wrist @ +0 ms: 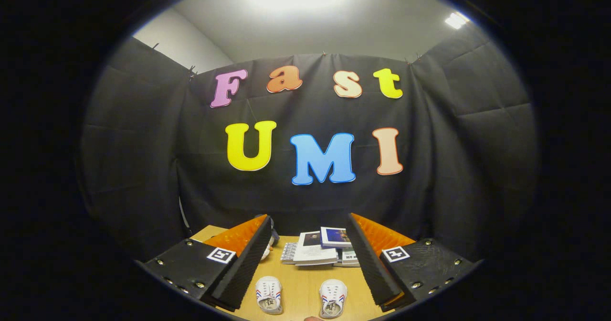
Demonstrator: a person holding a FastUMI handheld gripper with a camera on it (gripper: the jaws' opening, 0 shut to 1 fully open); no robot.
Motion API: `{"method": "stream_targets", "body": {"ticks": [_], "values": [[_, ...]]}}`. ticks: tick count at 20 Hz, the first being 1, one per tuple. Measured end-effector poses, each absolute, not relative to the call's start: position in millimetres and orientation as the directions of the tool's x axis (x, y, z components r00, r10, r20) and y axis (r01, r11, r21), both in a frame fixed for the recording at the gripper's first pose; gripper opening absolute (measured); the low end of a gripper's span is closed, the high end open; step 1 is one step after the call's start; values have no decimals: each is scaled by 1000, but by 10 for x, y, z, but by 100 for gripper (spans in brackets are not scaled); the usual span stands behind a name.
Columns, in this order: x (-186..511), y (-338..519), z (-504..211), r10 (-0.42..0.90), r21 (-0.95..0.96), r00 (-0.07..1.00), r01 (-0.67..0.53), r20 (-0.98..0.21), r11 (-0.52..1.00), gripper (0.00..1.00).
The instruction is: Open the storage box then place both shoes into the box .Put the left shoe in first, then the right shoe, with the right side of both shoes facing outward in a uniform manner.
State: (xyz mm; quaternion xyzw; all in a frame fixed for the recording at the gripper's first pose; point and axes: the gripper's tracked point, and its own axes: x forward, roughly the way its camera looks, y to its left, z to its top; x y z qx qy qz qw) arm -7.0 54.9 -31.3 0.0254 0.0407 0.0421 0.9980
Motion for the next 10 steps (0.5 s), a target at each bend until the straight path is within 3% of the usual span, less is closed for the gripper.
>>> {"method": "stream_targets", "body": {"ticks": [5, 10], "values": [[91, 1021, -842, 285, 239, 939, -237, -191, 942, 97], [370, 1354, -1274, 377, 390, 884, -255, -278, 885, 98]]}}
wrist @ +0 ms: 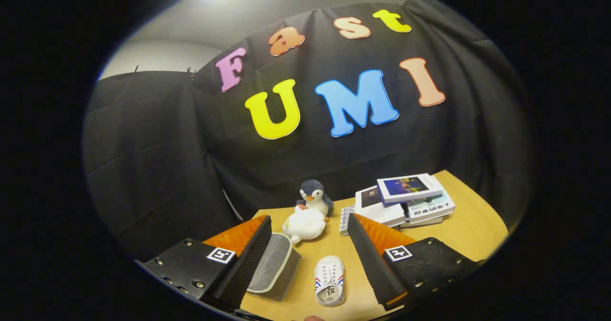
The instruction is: Open the storage box then place both shoes into the box .Put the left shoe in first, then the right shoe, with the right side of both shoes facing outward in a uniform manner.
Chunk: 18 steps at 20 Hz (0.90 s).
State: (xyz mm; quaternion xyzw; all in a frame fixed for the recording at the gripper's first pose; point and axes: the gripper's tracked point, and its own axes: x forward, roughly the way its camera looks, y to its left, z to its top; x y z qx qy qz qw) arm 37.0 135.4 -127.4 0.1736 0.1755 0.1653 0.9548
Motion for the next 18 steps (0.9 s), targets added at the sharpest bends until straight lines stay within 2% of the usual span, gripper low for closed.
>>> {"method": "stream_targets", "body": {"ticks": [7, 12, 18], "values": [[484, 1785, -1918, 531, 550, 755, -274, -385, 789, 97], [442, 2205, -2420, 669, 669, 607, -284, -429, 687, 97], [454, 2745, -3024, 792, 825, 432, -167, -432, 540, 97]]}}
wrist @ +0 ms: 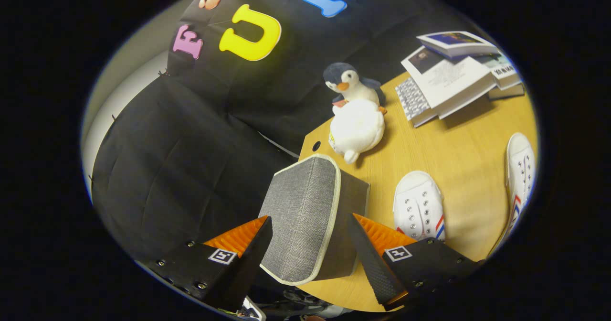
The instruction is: Open the storage box then place both shoes into the box .Put the left shoe in first, then the right shoe, with the right side of both shoes facing outward in a uniform manner.
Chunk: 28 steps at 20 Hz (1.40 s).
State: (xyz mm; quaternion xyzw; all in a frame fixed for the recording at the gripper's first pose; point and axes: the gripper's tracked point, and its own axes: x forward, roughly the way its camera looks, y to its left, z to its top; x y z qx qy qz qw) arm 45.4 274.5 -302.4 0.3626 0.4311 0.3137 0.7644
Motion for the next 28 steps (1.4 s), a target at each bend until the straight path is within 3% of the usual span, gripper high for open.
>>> {"method": "stream_targets", "body": {"ticks": [5, 11, 21, 22, 28], "values": [[421, 3026, -3415, 850, 888, 334, -74, -407, 454, 97], [466, 3228, -3195, 935, 985, 310, 80, -172, 154, 96], [438, 3327, -2639, 973, 996, 225, -50, -58, 71, 96], [475, 3353, -2591, 974, 996, 219, -53, -54, 67, 92], [523, 3759, -1928, 984, 986, 179, -164, -4, 34, 92]]}}
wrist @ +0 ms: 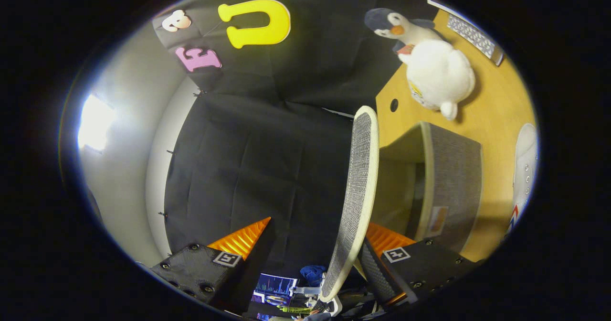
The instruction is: Open the storage box then place both shoes into the box .Put the left shoe in first, then the right shoe, with the right side of both shoes facing outward in a uniform manner.
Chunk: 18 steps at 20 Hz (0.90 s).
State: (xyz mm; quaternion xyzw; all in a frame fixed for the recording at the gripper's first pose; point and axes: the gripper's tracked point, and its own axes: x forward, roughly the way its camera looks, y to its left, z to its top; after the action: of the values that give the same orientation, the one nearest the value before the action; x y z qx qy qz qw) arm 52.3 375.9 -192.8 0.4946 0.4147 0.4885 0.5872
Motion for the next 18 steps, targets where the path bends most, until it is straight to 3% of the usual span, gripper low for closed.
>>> {"method": "stream_targets", "body": {"ticks": [5, 11, 18], "values": [[426, 4281, -1394, 995, 936, 98, -348, -17, 50, 92], [234, 5224, -1063, 999, 907, -17, -421, -33, 23, 92], [-61, 6037, -1151, 987, 882, -112, -469, -115, 49, 93]]}}
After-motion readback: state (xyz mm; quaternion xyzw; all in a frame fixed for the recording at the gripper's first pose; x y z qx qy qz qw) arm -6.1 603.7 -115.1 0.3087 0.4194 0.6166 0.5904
